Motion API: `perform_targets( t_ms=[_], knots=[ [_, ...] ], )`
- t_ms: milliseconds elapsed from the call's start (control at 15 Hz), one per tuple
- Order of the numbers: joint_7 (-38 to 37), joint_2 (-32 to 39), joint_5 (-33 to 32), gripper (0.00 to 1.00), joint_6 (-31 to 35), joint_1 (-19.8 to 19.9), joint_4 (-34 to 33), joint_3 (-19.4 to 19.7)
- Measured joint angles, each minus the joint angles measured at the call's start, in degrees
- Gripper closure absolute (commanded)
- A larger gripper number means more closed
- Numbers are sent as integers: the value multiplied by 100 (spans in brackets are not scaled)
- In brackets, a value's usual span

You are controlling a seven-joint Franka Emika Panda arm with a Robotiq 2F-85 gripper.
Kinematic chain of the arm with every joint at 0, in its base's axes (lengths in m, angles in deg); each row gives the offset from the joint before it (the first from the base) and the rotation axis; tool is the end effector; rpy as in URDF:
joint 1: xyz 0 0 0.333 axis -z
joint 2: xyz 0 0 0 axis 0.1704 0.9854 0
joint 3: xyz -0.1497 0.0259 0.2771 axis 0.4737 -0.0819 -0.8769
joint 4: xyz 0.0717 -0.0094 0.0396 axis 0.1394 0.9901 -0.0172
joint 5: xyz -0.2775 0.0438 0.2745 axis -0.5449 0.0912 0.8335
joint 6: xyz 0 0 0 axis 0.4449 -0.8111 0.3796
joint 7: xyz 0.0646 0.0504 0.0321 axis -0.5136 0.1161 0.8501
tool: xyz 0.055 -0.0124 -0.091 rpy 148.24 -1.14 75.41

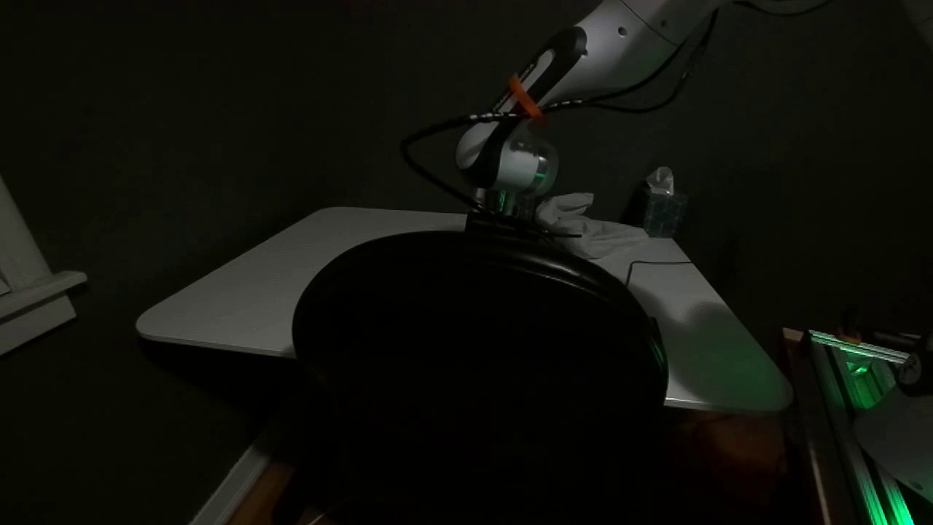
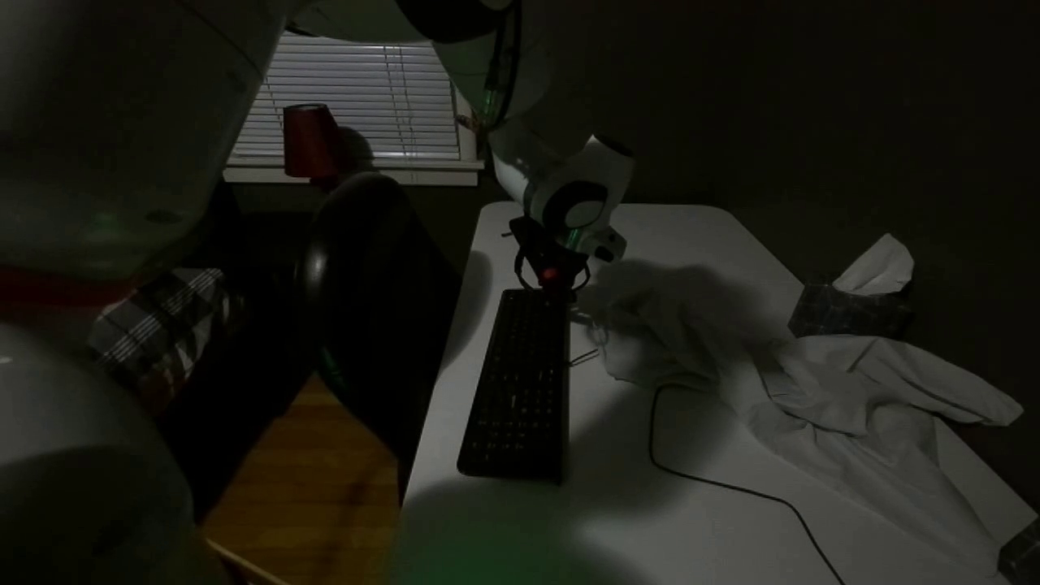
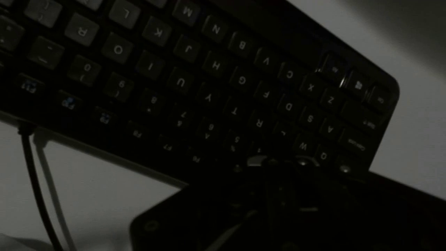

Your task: Press the button on the keyboard

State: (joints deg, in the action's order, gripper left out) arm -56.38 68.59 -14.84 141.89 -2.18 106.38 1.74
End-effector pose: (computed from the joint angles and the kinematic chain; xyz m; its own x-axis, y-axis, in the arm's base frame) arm 0.6490 -0.0824 0.1640 0.7375 -0.6570 -0.1564 -0.6729 -0.6953 -0.2526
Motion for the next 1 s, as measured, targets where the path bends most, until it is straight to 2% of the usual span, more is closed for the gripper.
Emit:
perform_targets(
  t_ms=[1000],
  knots=[
    [0,57,0,100,0,2,-264,-56]
  ],
)
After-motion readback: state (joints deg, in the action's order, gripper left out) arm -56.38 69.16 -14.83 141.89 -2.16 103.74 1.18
